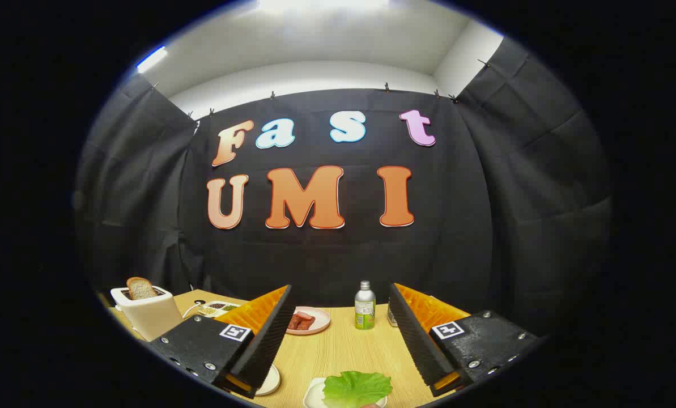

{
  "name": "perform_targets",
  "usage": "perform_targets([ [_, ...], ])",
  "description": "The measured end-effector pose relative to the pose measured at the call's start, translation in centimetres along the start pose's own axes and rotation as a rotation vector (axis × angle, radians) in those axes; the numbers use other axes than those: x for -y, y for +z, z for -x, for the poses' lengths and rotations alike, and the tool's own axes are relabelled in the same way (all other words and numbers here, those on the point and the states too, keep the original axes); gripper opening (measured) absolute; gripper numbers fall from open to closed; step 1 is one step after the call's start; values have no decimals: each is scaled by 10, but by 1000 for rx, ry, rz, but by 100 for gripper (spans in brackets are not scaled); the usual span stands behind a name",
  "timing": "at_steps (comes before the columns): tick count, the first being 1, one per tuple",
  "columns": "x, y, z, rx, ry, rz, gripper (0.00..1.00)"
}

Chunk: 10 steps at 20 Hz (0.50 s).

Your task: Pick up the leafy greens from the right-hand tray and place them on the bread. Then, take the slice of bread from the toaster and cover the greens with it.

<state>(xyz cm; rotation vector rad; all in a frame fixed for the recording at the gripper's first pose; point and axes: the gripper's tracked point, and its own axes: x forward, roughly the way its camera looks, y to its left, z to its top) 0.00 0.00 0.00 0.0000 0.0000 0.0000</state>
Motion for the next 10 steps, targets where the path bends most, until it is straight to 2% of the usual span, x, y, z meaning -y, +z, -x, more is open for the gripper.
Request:
perform_targets([
  [10,0,9,4,9,3,-3,100],
])
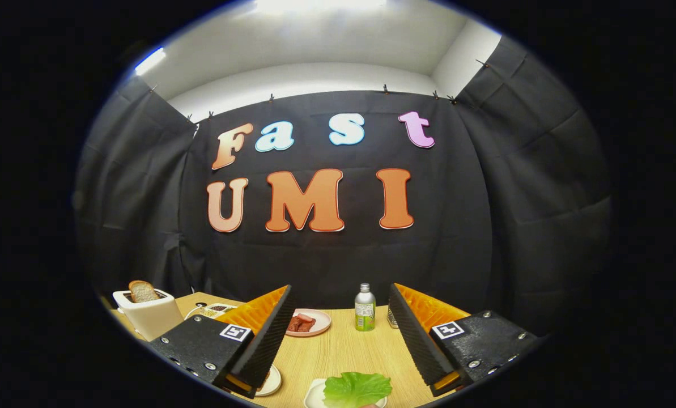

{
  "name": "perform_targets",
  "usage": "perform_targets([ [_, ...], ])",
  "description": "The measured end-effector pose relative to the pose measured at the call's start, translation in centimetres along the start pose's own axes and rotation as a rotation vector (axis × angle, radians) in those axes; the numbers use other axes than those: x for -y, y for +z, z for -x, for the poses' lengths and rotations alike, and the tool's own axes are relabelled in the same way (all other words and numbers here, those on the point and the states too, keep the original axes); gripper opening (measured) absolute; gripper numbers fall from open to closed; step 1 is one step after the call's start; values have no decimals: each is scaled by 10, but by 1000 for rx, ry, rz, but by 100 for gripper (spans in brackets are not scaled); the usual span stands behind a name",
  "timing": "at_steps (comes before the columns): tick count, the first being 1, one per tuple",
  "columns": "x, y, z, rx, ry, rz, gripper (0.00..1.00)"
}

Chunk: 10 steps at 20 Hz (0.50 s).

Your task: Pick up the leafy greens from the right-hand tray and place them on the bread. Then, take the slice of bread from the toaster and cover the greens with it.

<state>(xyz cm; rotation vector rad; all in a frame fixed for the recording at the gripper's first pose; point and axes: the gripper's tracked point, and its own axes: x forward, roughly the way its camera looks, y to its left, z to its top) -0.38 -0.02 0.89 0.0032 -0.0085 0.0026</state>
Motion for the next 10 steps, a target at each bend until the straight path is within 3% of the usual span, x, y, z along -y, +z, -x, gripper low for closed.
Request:
perform_targets([
  [10,-6,-19,-4,-99,21,14,100],
])
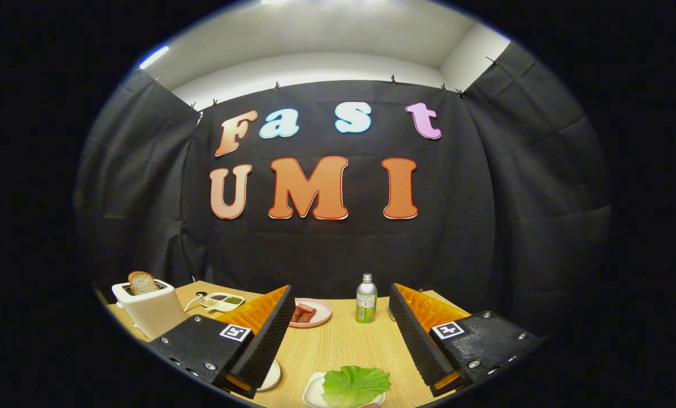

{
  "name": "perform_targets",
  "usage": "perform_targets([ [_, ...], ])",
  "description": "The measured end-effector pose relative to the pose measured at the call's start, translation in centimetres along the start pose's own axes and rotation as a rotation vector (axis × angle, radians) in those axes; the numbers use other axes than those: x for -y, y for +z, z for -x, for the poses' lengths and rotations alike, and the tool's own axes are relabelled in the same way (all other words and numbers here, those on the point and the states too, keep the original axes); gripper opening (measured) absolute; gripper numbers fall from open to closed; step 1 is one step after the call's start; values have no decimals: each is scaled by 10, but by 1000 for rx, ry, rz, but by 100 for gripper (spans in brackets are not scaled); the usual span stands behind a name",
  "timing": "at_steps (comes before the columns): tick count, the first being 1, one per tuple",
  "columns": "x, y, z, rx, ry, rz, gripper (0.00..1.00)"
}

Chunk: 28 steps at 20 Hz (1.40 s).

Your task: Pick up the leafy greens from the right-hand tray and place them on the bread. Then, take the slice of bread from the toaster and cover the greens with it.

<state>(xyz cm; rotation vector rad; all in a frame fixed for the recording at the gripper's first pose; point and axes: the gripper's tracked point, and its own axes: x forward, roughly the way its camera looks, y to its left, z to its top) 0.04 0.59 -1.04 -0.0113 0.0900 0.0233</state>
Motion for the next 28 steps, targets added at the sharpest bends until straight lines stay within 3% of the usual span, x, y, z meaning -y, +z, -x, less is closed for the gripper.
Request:
perform_targets([
  [3,-3,-17,-4,-83,33,-27,100],
  [10,-5,-91,-10,-417,83,-126,100],
  [18,-4,-144,-17,-714,79,-129,99],
  [22,-24,-177,-8,-870,170,-165,97],
  [28,-10,-215,-3,-1000,112,-84,94],
])
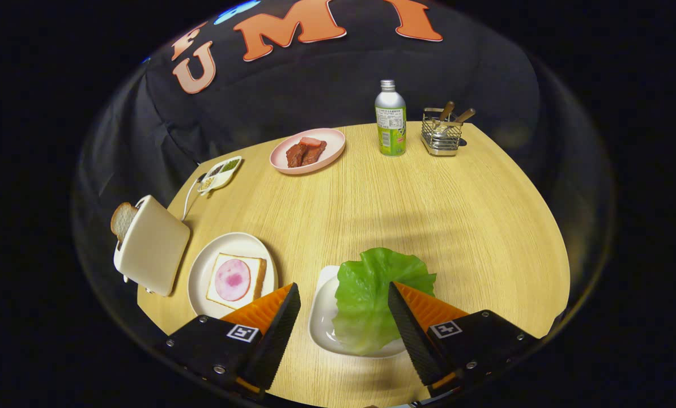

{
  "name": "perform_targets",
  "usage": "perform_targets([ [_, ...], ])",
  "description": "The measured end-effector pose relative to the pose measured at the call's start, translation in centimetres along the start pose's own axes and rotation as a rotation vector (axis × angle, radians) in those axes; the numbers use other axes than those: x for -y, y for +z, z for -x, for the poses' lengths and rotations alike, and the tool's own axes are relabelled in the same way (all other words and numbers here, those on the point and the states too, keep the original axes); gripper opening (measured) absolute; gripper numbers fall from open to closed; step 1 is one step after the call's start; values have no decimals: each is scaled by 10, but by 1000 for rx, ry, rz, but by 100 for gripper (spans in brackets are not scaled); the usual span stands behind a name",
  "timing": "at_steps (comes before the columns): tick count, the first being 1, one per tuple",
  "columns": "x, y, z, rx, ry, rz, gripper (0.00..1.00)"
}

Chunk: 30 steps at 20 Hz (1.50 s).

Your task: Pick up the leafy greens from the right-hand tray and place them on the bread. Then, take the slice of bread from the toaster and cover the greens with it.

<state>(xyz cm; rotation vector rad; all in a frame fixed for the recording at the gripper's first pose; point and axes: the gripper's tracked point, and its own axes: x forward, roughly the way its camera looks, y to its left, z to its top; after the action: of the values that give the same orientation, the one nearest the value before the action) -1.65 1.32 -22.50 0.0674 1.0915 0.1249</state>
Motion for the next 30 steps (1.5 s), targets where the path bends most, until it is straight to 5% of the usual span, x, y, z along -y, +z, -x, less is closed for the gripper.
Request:
perform_targets([
  [11,20,-41,-42,-112,-136,28,85],
  [16,26,-39,-49,-67,-165,61,61],
  [21,37,-35,-49,-32,-169,18,14],
  [24,34,-27,-44,10,-149,11,4],
  [30,3,5,-18,122,-45,-9,3],
])
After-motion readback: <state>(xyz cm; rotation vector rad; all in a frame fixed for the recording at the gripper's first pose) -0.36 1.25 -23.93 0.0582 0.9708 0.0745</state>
